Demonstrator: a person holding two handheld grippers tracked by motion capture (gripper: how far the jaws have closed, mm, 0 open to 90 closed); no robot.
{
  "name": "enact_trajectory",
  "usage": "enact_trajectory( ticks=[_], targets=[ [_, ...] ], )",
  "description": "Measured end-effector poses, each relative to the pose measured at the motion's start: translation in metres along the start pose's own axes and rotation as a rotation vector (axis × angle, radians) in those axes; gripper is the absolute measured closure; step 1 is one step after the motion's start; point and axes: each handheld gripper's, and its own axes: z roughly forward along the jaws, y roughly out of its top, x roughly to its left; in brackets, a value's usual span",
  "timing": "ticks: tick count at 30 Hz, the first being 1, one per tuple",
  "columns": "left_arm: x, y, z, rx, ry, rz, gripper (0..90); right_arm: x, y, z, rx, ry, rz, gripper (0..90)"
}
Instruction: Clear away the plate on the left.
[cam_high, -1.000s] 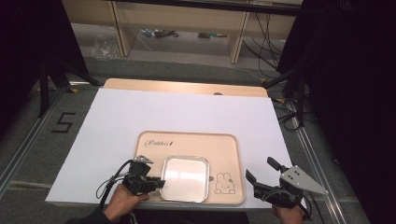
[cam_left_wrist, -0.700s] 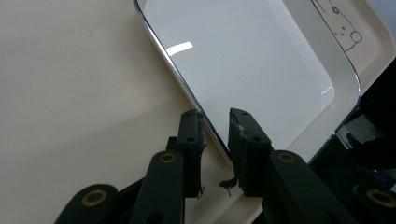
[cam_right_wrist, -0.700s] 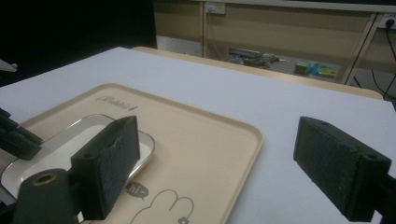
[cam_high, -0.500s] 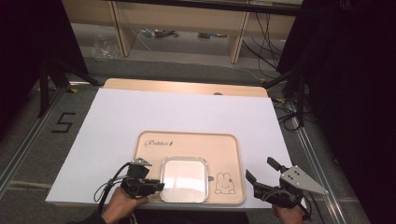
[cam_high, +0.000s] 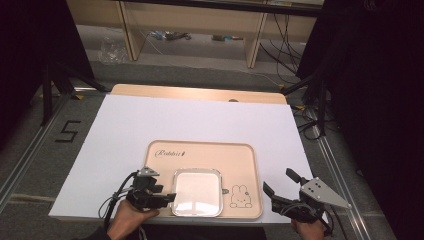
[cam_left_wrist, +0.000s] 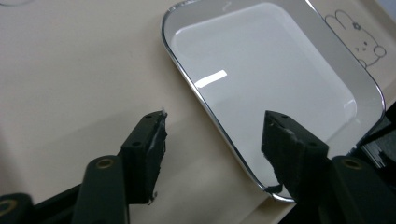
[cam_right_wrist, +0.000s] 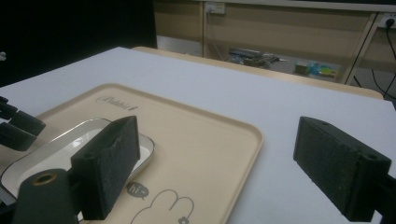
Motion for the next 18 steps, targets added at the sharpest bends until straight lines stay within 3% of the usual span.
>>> enact_trajectory(
  ticks=[4,8,10,11,13,18],
  targets=[
    [0.004,0.002,-0.007,-0.059,-0.011,-0.010,32.8,0.000,0.000,0.000,-0.001,0.000,0.000,15.2],
    [0.008,0.003,-0.011,-0.074,0.003,-0.004,26.7,0.000,0.000,0.000,-0.002,0.000,0.000,15.2],
    [0.008,0.003,-0.011,-0.110,0.027,-0.042,22.5,0.000,0.000,0.000,-0.003,-0.002,-0.003,15.2],
    [0.011,0.004,-0.014,-0.093,0.024,-0.023,21.4,0.000,0.000,0.000,-0.003,-0.002,-0.002,15.2],
    [0.012,0.003,-0.014,-0.125,0.032,-0.060,19.5,0.000,0.000,0.001,-0.008,-0.004,0.002,15.2],
    [0.017,0.003,-0.021,-0.144,0.044,-0.068,18.4,0.000,0.000,0.000,0.000,-0.005,0.006,15.2]
  ],
)
